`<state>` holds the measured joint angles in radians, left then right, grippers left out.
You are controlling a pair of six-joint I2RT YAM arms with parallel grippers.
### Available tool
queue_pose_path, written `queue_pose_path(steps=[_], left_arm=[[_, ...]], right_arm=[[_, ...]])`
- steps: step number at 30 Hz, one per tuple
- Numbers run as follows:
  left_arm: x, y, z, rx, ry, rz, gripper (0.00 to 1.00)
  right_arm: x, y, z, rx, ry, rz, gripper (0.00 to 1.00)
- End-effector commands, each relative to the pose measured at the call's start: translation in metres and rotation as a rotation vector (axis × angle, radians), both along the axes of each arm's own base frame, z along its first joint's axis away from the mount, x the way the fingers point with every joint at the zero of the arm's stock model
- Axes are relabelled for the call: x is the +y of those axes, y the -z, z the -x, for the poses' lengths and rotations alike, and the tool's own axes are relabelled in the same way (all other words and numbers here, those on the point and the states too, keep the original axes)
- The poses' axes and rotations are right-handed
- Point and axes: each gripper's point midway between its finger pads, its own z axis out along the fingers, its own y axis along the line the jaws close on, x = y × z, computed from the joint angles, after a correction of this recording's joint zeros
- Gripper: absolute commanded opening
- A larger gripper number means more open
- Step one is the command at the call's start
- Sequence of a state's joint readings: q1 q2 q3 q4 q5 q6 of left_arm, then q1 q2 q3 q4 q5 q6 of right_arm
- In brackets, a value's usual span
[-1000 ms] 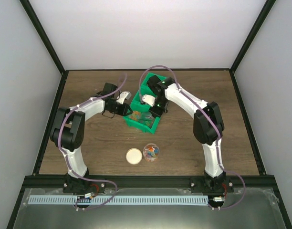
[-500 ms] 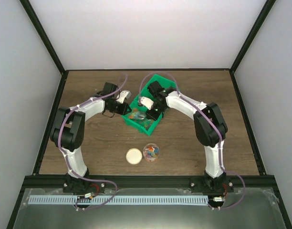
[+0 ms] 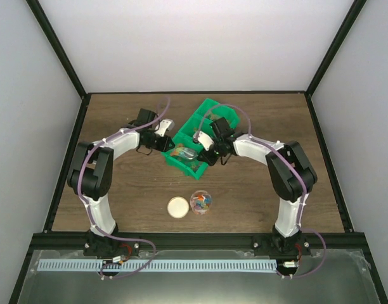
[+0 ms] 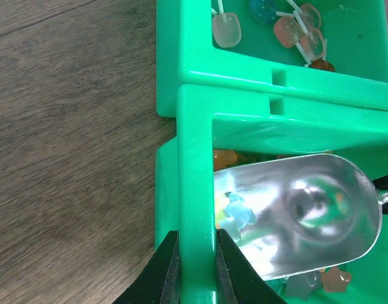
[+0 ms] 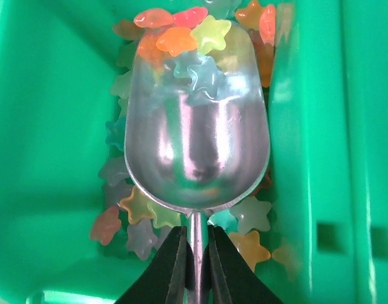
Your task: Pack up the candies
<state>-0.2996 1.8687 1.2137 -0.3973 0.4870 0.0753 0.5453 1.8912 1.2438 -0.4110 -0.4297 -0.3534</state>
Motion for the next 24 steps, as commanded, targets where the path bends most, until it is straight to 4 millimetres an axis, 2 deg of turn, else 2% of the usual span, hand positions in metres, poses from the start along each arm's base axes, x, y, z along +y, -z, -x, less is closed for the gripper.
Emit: queue_pose_path(steps=[1,4,8,13,16,19,21,24], left_arm=[[-0.012,0.018,0.022,0.117,0.043,0.034,0.04],[-0.011,0.019,0.021,0.12,0.04,0.033,0.04],[-0.012,0.019,0.017,0.118,0.039,0.027,0.04],[-0.009,0.014,0.013,0.108,0.038,0.023,0.04],[-0.007,0.007,0.013,0.097,0.039,0.025,0.05],[-0.005,0.001,0.011,0.082,0.035,0.03,0.07],[-0.005,-0.004,0.011,0.079,0.037,0.042,0.1],[-0.005,-0.017,0.008,0.054,0.042,0.058,0.15]], right_arm=[[-0.007,-0.016,-0.008,-0.088,0.01,-0.104,0.01],[-0.012,-0.016,0.0,-0.099,-0.022,-0.137,0.01],[-0.017,-0.005,0.009,-0.092,-0.04,-0.141,0.01],[-0.019,-0.011,0.013,-0.126,-0.058,-0.183,0.01],[-0.028,-0.014,0.022,-0.133,-0.063,-0.208,0.01],[-0.021,-0.019,0.016,-0.138,-0.082,-0.227,0.01],[-0.023,-0.02,0.012,-0.146,-0.083,-0.215,0.01],[-0.034,-0.026,0.023,-0.189,-0.123,-0.231,0.01]])
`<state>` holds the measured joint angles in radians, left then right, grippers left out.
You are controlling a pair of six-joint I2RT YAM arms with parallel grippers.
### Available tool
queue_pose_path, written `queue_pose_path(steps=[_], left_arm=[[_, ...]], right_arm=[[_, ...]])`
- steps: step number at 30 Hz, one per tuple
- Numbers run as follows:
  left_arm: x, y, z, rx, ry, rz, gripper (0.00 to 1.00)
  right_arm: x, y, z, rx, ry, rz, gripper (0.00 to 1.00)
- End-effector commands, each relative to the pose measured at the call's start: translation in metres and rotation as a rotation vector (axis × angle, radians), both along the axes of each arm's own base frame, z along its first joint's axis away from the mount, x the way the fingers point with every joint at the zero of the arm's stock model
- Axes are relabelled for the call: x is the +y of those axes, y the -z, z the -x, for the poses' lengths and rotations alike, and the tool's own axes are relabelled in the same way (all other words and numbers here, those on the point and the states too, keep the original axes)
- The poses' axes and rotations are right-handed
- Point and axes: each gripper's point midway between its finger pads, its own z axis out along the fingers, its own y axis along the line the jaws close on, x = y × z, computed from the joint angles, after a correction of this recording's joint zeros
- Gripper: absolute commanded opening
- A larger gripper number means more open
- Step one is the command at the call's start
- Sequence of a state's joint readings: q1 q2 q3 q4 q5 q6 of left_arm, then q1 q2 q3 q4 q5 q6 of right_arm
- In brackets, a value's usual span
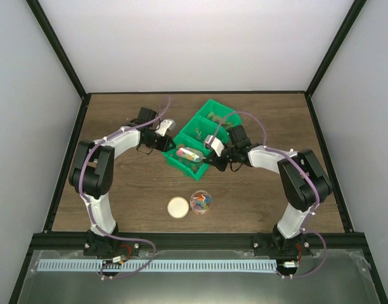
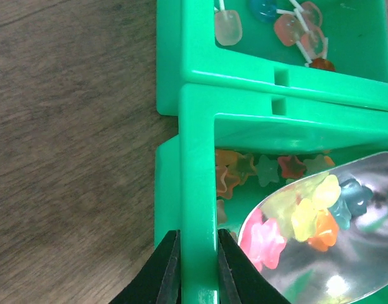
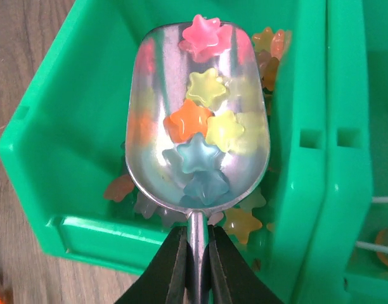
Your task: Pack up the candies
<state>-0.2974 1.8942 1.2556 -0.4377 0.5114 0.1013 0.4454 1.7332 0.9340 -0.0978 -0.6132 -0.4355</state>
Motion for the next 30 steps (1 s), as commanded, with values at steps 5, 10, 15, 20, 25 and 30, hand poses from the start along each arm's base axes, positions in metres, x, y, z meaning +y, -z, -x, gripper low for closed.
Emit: queue_pose_path(steps=[5,10,15,20,25,30], left_arm=[[0.006,-0.03,0.006,0.017,0.002,0.069,0.28],[0.012,-0.039,0.004,0.007,-0.004,0.083,0.47],[0.019,-0.05,-0.002,-0.027,-0.014,0.078,0.75],[0.032,-0.061,-0.012,-0.058,-0.026,0.054,0.99],[0.038,-0.068,-0.012,-0.084,-0.004,0.042,1.0],[0.037,-0.071,-0.006,-0.089,0.02,0.045,1.0]], right_arm=[[-0.018,-0.02,0.011,-0.1,-0.096,-0.024,0.01],[-0.036,-0.044,0.007,-0.133,-0.13,-0.05,0.01],[-0.048,-0.081,0.011,-0.21,-0.193,-0.085,0.01],[-0.058,-0.109,0.042,-0.288,-0.322,-0.082,0.01],[-0.066,-0.118,0.082,-0.343,-0.444,-0.061,0.01],[-0.075,-0.112,0.109,-0.356,-0.506,-0.017,0.01]])
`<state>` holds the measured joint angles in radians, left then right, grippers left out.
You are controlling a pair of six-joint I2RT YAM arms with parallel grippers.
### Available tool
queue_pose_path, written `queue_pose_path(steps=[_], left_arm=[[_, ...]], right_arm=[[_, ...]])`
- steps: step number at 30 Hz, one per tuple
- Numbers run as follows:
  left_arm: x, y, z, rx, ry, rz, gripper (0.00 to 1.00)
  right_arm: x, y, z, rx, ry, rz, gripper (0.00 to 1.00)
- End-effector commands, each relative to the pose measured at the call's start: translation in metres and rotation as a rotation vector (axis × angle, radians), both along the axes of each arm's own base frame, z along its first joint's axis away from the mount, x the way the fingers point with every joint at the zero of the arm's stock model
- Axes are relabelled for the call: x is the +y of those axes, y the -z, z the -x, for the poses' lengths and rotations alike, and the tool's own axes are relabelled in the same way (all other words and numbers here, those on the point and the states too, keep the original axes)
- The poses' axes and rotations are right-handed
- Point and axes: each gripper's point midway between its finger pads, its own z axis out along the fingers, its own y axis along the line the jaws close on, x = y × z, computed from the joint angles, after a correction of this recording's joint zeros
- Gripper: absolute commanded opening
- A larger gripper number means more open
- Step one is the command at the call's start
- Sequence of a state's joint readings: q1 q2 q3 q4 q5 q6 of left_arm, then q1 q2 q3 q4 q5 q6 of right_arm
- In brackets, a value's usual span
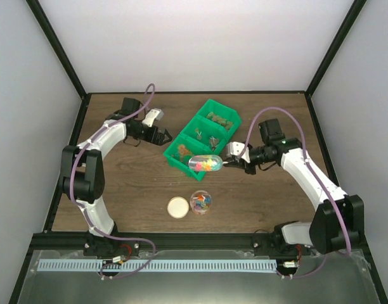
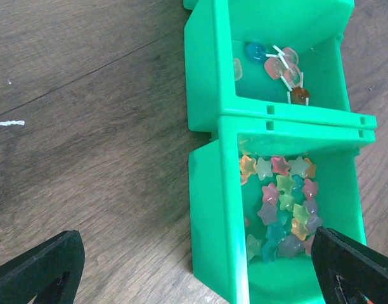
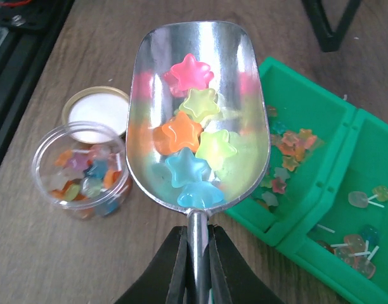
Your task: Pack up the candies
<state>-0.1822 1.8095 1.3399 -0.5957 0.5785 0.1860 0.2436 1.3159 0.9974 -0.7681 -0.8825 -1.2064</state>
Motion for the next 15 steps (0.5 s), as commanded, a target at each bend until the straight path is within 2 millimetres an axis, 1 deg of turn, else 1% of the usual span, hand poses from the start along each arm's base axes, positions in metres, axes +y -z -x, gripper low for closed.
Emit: queue_pose_path(steps=[1,8,15], left_arm=[[-0.002,-0.018,0.005,-0.041,0.037,0.003,1.0],[-0.002,-0.019,0.002,-0.044,0.029,0.006,1.0],[-0.003,-0.019,0.001,-0.042,0.024,0.016,1.0]], right_arm=[[-0.011,0.005,0.035,-0.022,-0.107,0.046,0.01],[-0.028,0.017,0.054,-0.005,-0.137,0.169,0.01],[-0.047,0.034,0.063,0.036,-0.145,0.31,0.01]])
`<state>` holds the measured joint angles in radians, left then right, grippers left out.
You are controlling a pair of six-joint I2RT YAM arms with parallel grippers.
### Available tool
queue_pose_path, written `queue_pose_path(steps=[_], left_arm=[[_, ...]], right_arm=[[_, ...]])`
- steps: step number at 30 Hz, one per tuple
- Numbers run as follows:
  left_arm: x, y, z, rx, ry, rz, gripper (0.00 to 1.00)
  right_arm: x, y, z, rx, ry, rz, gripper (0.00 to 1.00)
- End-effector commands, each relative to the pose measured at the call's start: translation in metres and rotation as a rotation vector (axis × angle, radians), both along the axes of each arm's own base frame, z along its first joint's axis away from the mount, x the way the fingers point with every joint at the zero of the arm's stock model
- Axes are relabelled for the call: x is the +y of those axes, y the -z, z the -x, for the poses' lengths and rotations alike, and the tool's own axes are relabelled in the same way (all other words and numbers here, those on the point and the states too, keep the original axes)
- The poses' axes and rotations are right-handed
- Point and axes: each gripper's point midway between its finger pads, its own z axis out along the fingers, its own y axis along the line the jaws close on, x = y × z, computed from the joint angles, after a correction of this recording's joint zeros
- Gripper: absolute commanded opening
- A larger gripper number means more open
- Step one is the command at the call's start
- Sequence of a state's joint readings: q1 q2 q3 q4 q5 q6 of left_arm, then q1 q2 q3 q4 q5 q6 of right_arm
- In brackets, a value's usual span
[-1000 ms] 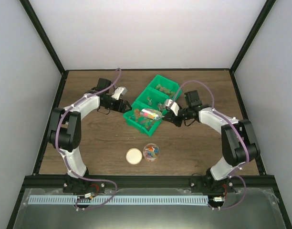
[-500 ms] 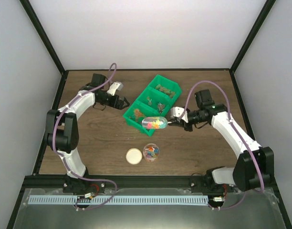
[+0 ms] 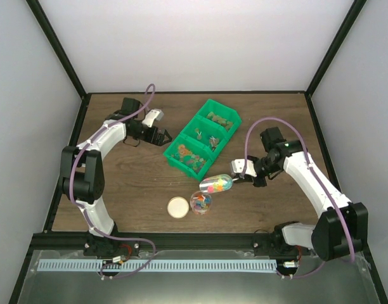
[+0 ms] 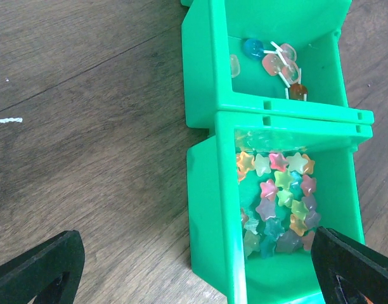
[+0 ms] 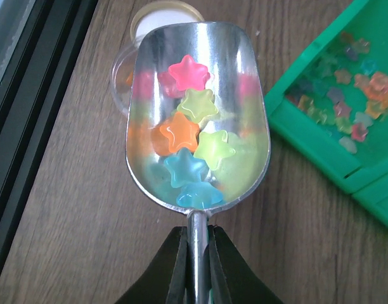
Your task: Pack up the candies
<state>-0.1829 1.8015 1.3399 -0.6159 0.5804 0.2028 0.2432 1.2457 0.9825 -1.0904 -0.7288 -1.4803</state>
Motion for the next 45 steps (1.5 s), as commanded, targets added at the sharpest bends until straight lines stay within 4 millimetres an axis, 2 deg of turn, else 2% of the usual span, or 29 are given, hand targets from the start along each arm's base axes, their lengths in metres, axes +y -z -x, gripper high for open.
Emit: queue_pose_path(steps=[1,9,22,32,45], left_arm=[[-0.003,-0.017,-0.004,-0.043,0.007,0.022,1.0],[-0.003,-0.013,-0.005,-0.034,-0.005,0.024,1.0],[-0.002,-0.009,-0.007,-0.02,-0.019,0.02,1.0],[-0.002,-0.006,-0.009,-0.015,-0.023,0.014,1.0],[-0.004,-0.005,-0.011,-0.003,-0.03,0.026,1.0]], right_arm=[[-0.017,0.008,0.011,0.02,-0.016,0.107,0.01],[-0.022,0.013,0.013,0.026,-0.028,0.195,0.01],[-0.007,0.013,0.013,0.053,-0.051,0.289,0.01],[0.006,0.006,0.008,0.063,-0.044,0.36,0.01],[0.005,0.008,0.001,0.031,-0.038,0.451,0.01]])
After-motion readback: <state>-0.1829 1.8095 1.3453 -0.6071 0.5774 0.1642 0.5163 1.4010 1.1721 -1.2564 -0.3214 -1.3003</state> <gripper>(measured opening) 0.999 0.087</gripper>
